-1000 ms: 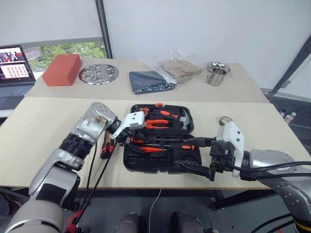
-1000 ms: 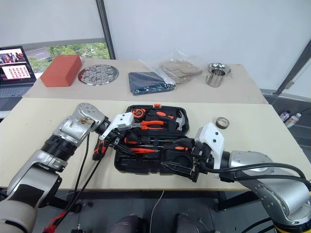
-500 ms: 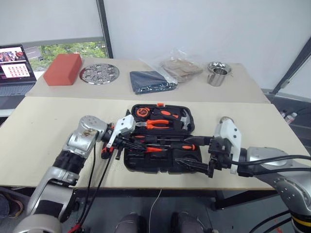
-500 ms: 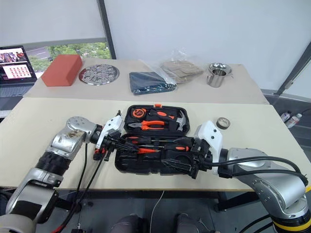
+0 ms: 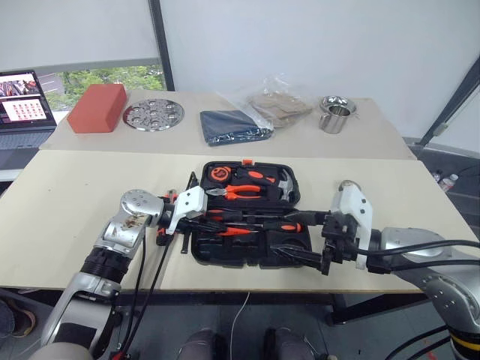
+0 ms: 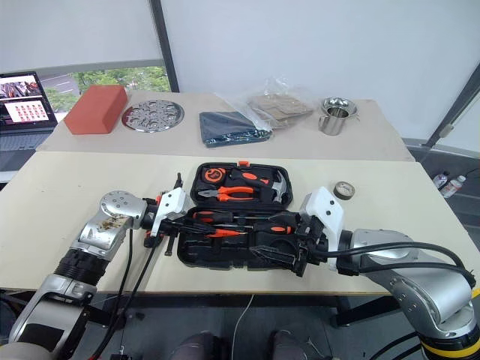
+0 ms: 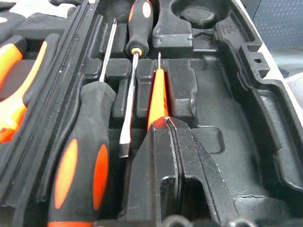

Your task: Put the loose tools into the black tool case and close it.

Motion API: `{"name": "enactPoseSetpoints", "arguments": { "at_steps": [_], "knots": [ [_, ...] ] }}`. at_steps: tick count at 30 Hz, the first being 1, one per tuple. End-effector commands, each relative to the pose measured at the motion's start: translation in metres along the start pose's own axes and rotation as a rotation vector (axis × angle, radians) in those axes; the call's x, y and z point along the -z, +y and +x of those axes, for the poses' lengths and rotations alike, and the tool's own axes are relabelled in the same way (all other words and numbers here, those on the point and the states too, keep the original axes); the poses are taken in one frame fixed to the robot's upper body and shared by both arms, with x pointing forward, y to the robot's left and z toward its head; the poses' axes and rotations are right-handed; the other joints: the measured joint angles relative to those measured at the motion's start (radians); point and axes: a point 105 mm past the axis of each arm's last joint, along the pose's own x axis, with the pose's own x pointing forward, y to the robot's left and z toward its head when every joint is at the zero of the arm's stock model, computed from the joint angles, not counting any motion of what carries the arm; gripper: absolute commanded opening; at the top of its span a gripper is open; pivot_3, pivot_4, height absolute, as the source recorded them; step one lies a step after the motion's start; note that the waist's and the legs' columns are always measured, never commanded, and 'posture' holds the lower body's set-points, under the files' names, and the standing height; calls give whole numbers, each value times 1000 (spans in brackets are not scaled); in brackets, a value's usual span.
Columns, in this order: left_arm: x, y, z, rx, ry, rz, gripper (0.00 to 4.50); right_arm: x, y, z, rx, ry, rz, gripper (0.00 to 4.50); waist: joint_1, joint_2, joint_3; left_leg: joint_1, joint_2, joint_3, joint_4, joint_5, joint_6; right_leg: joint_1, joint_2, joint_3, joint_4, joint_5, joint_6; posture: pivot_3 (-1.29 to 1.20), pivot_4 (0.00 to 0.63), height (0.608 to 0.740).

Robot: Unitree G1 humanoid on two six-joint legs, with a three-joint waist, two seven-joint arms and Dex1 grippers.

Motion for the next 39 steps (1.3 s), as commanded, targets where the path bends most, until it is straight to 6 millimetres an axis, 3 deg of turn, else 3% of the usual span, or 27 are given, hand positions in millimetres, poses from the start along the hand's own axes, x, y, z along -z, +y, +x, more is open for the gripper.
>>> {"name": "enactPoseSetpoints", "arguments": {
  "at_steps": [1,7,12,15,20,28,33,39],
  "knots": [
    [4,3,1,-11,10,-5,48,-5,4,-2,-5,-22,-22,4500,1,0,0,0,0,0,0,0,0,0,0,0,0,0,0,0,150,734],
    [12,-2,4,4,19,-19,48,-6,3,-2,-6,-25,-20,4500,0,0,-1,1,0,0,0,0,0,1,0,0,0,0,0,0,150,734],
    [-13,5,2,-9,-63,-14,48,-6,1,-3,-2,-27,-10,4500,0,0,-1,1,0,0,0,0,0,1,0,0,0,1,0,0,150,734],
    [-17,0,1,12,-65,23,48,-6,1,-3,-5,-24,-7,4500,-1,0,-1,1,0,0,0,0,0,0,0,0,0,1,0,0,150,734],
    [-5,-5,5,17,-23,48,48,-6,2,-3,-10,-23,-5,4500,-2,0,-1,1,0,0,0,0,0,0,0,0,0,1,0,0,150,734],
    [18,5,11,-29,57,57,48,-5,2,-2,-7,-25,6,4500,0,0,-1,1,0,0,0,0,0,1,0,0,-1,1,0,0,150,734],
    [22,6,12,-20,46,24,48,-6,2,-2,-5,-31,13,4500,1,3,-3,1,0,0,0,-1,1,1,-1,0,0,1,0,0,150,734],
    [-3,11,-1,-64,-75,-72,48,-7,3,-2,-9,-39,20,4500,-1,3,-3,1,0,0,0,-1,2,1,-1,0,-1,1,0,0,150,734]
  ]
}}
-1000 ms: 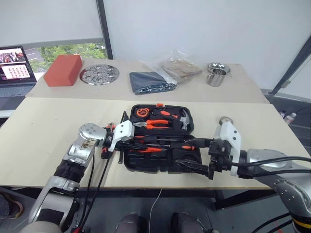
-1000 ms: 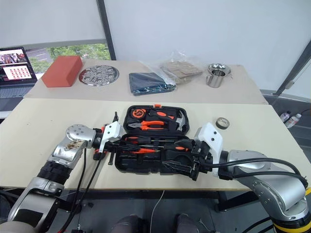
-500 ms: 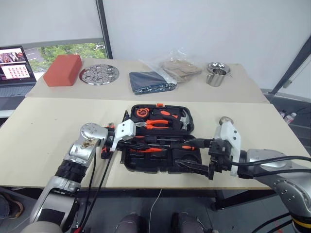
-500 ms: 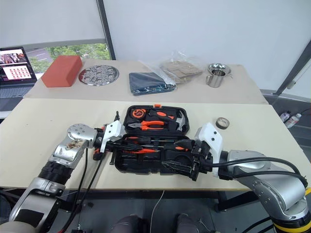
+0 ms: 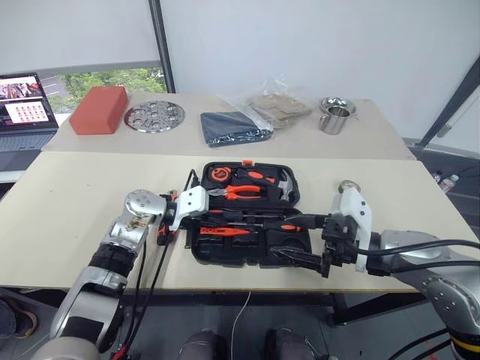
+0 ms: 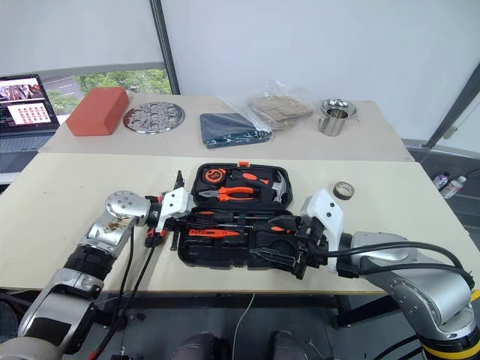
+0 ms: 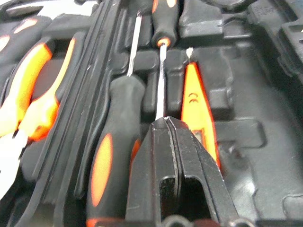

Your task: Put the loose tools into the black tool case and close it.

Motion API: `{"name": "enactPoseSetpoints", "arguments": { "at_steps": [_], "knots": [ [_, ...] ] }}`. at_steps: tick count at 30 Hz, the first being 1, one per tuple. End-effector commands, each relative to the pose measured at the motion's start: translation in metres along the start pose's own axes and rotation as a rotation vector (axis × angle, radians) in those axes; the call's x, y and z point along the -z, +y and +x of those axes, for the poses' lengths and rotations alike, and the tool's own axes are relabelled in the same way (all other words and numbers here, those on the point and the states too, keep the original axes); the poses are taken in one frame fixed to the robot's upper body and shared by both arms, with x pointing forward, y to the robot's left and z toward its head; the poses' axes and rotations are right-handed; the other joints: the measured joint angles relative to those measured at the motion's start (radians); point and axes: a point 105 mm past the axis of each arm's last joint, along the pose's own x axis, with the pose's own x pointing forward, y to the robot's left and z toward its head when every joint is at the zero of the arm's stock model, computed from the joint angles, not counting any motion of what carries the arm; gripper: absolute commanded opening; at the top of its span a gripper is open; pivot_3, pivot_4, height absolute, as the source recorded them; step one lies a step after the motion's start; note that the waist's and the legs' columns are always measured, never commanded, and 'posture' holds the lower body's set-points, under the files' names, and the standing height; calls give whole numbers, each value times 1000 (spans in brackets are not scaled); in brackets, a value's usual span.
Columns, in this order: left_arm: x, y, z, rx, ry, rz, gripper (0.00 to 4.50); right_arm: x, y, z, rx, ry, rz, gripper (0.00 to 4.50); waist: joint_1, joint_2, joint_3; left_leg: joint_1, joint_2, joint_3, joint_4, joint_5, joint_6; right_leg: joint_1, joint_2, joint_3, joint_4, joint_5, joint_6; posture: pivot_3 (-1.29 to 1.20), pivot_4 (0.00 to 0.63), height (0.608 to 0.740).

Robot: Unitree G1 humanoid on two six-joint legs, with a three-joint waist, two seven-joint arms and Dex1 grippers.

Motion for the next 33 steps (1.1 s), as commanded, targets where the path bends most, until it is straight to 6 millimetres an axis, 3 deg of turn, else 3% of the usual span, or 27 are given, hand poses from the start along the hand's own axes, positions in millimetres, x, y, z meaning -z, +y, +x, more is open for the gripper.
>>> {"name": "enactPoseSetpoints", "arguments": {
  "at_steps": [1,3,4,5,7,11,15,16,19,24,30,33],
  "knots": [
    [-20,1,-12,-21,-89,-77,48,-9,2,-2,-15,-33,-19,4500,-1,0,0,0,0,0,0,0,0,0,0,0,0,0,0,0,150,734],
    [-33,3,-37,-90,-141,-138,48,-13,0,0,-37,-40,-14,4500,-3,-1,0,-1,0,0,0,0,0,-1,0,0,0,0,1,0,150,734],
    [-37,2,-53,-129,-159,-178,545,-16,-2,2,-53,-49,-12,4500,-10,-1,1,-1,0,0,0,0,0,-1,0,0,0,0,1,0,150,734],
    [-40,0,-65,-159,-170,-213,681,-18,-3,3,-66,-55,-8,4500,-16,-1,1,-1,0,0,0,0,0,-2,1,1,0,0,1,0,150,734],
    [-41,-6,-85,-218,-178,-272,1391,-22,-5,5,-87,-61,-8,4500,-24,-1,1,0,1,0,-1,0,-1,-1,1,1,0,-1,1,0,150,734],
    [-12,-28,-149,-491,-105,-444,2884,-25,-13,16,-153,-56,-23,4500,-36,0,1,2,1,0,-3,0,-2,-1,1,3,0,-1,1,0,150,734],
    [17,-50,-176,-684,-27,-582,4378,-26,-13,23,-211,-50,-39,4500,-21,1,2,3,1,0,-4,0,-3,-1,0,1,0,-2,1,0,150,734],
    [24,-57,-180,-731,-13,-624,4466,-26,-13,26,-228,-49,-47,4500,-14,1,2,2,1,0,-4,0,-3,0,0,1,0,-2,1,0,150,734],
    [28,-65,-178,-791,-11,-698,4466,-28,-13,30,-258,-44,-67,4500,-3,1,2,2,0,0,-4,-5,-11,0,-1,1,-2,-2,1,0,150,734],
    [20,-36,-154,-852,30,-778,4466,-27,-14,33,-266,-36,-104,4500,19,1,2,2,-1,-4,-3,-4,-14,0,0,0,-2,-1,1,0,150,734],
    [30,1,-108,-887,200,-926,4466,-19,-11,33,-230,-33,-122,4500,16,0,1,5,-2,-3,-3,-2,-15,7,3,1,0,1,1,0,150,734],
    [40,8,-99,-903,262,-945,4466,-18,-10,32,-213,-36,-119,4500,2,0,1,8,-2,-3,-4,0,-12,9,4,1,0,0,0,0,150,734]
  ]
}}
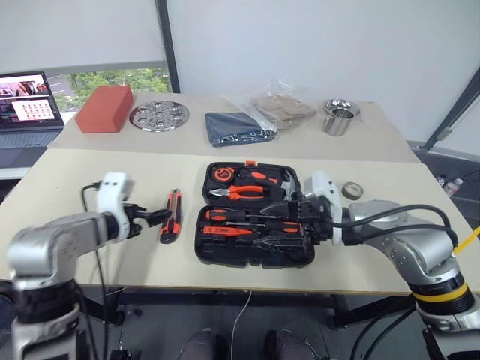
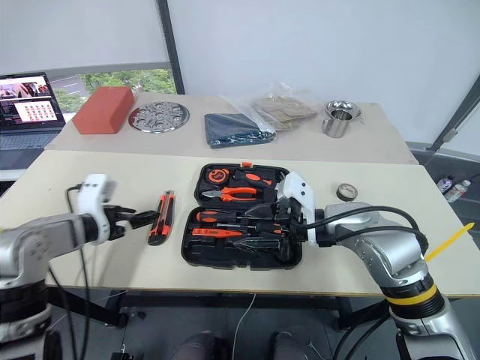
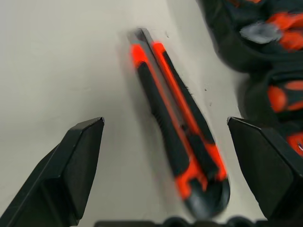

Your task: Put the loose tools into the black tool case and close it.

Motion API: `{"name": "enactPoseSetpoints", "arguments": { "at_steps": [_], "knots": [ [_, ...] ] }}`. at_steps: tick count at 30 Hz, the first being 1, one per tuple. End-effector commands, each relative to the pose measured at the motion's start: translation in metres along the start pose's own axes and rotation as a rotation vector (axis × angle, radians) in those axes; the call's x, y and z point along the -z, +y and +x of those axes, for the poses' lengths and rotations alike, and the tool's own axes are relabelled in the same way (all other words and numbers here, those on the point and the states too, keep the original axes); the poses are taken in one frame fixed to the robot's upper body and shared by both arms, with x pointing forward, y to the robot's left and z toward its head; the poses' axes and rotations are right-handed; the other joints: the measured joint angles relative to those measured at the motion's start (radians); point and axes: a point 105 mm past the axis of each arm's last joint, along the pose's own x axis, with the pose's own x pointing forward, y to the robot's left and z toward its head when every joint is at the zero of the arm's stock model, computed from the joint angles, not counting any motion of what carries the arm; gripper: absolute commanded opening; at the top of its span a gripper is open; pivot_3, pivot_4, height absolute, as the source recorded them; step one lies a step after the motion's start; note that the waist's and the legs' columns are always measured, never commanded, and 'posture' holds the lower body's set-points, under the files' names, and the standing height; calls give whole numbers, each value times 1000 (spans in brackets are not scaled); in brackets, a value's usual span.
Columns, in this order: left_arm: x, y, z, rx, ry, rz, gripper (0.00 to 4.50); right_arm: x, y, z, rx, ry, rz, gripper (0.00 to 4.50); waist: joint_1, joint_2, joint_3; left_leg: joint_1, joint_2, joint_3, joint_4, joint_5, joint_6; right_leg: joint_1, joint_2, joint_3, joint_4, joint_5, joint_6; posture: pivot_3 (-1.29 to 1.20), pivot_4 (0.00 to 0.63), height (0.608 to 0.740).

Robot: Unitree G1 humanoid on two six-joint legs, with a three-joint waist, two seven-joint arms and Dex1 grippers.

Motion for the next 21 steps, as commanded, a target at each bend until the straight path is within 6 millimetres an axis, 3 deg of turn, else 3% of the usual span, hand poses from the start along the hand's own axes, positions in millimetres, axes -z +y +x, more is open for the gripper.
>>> {"name": "enactPoseSetpoints", "arguments": {
  "at_steps": [1,2,3,6,8,10,11,13,16,19,21],
  "knots": [
    [4,6,15,-75,66,28,4466,-12,3,-5,36,-38,-60,4500,-9,0,0,0,0,0,-1,0,0,0,1,0,0,0,0,0,150,734],
    [9,5,20,-81,100,44,4466,-11,4,-6,46,-41,-57,4500,-10,0,0,3,0,0,-3,1,-1,1,0,1,0,0,0,0,150,734],
    [13,5,23,-85,130,61,3948,-11,4,-7,55,-42,-53,4500,-10,0,0,6,0,1,-6,1,-2,3,0,1,-1,-1,-1,0,150,734],
    [19,9,26,-84,162,77,3101,-9,8,-10,69,-43,-44,4500,-8,1,0,15,0,1,-13,0,-9,8,-2,1,-2,-3,-3,0,150,734],
    [16,15,25,-86,149,82,2265,-8,11,-13,71,-38,-34,4500,-8,1,-1,16,1,0,-15,0,-10,7,-3,1,0,-4,-4,0,150,734],
    [10,22,21,-79,125,93,1704,-7,14,-15,69,-34,-26,4500,-9,1,-1,15,1,0,-15,1,-11,7,-3,1,0,-5,-4,0,150,734],
    [5,25,19,-66,105,99,1604,-7,15,-16,68,-33,-19,4500,-9,1,-1,15,1,-1,-15,1,-11,7,-4,1,0,-5,-4,0,150,734],
    [-25,21,4,79,-18,199,1520,-7,19,-19,61,-30,-5,4500,-13,1,-1,15,1,0,-15,1,-11,5,-4,1,0,-5,-5,0,150,734],
    [-52,-7,-31,399,-113,448,1513,-5,24,-23,58,-21,7,4500,-15,-2,1,8,3,0,-15,2,-14,-4,-4,0,0,-5,-7,0,150,734],
    [-38,-46,-61,748,-5,679,1500,0,30,-26,58,4,8,4500,-9,-2,1,-1,2,0,-14,3,-15,-13,-3,-1,2,-3,-12,0,150,734],
    [-26,-65,-66,896,81,763,1500,2,32,-27,63,9,8,4500,-2,-2,1,-1,2,1,-14,3,-15,-11,-3,-2,1,-4,-11,0,150,734]
  ]
}}
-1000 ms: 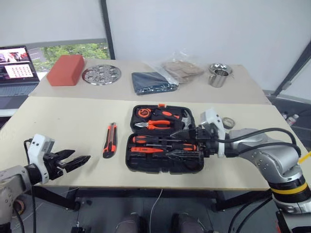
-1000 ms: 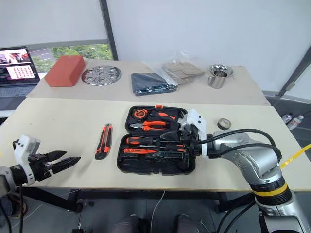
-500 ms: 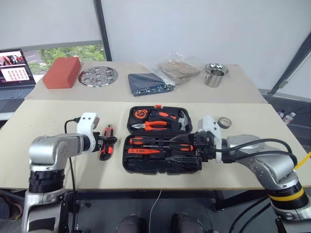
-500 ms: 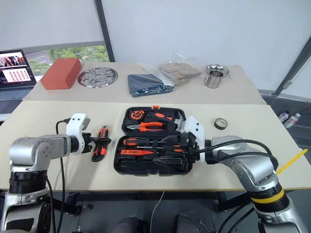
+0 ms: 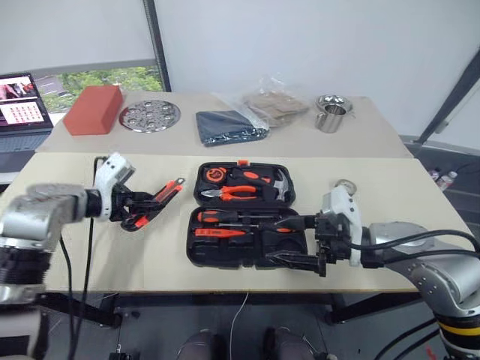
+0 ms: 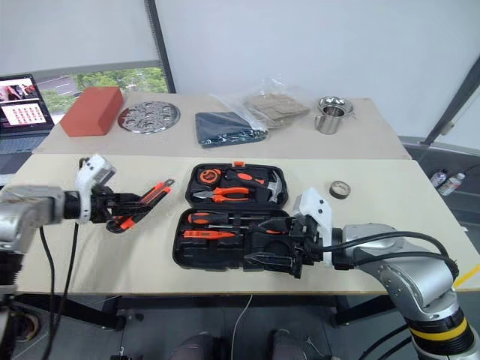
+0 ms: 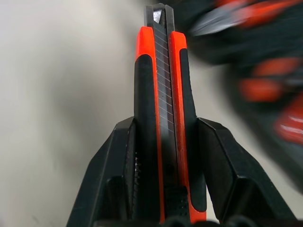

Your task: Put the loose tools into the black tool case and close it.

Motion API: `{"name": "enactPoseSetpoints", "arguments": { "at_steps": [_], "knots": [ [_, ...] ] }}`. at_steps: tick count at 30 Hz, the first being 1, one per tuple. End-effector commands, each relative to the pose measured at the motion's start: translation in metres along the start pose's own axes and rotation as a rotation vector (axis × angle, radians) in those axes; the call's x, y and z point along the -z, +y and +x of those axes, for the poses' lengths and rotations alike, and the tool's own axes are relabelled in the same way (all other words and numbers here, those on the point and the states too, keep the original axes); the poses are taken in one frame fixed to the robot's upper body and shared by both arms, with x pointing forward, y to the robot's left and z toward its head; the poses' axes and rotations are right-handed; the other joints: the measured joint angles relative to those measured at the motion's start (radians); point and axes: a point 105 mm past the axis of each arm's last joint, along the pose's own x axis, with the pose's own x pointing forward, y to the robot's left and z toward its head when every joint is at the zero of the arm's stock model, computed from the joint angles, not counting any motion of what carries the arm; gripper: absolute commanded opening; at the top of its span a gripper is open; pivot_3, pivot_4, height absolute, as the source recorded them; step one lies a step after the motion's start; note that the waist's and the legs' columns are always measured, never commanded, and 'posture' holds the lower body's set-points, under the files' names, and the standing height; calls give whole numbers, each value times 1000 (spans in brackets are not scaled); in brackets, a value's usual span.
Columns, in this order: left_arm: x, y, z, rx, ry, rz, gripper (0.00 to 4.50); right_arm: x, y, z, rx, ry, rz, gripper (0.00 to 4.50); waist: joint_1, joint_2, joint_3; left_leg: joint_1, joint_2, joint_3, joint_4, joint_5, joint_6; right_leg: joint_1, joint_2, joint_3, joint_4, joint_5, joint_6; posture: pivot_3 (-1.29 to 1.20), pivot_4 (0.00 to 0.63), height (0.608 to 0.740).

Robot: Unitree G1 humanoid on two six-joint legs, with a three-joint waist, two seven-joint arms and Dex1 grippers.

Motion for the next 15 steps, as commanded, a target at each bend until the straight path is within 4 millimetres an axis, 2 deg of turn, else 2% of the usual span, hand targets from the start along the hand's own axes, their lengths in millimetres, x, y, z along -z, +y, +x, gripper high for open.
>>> {"name": "enactPoseSetpoints", "arguments": {
  "at_steps": [1,3,7,13,15],
  "knots": [
    [-13,-49,24,376,68,206,1500,-7,8,-4,3,-14,-41,4500,6,1,0,0,-1,0,0,0,0,1,0,0,-1,-1,2,0,150,734],
    [-15,-54,48,418,97,292,1500,-6,9,-5,19,-16,-40,4500,14,1,0,0,-2,0,1,0,3,2,0,1,-2,-2,3,0,150,734],
    [-18,-67,87,522,136,349,1500,-6,8,-7,60,-23,-37,4500,13,-1,1,-2,-2,1,3,5,12,3,3,2,-2,-4,8,0,150,734],
    [-7,-74,126,586,196,369,1500,-3,8,-13,139,-25,-23,4500,7,-1,1,-4,0,0,4,5,14,1,5,3,0,-2,6,0,150,734],
    [-2,-73,132,593,217,385,1500,-1,9,-14,158,-25,-16,4500,8,-1,1,-4,0,-1,5,5,15,1,5,3,0,-1,5,0,150,734]
  ]
}}
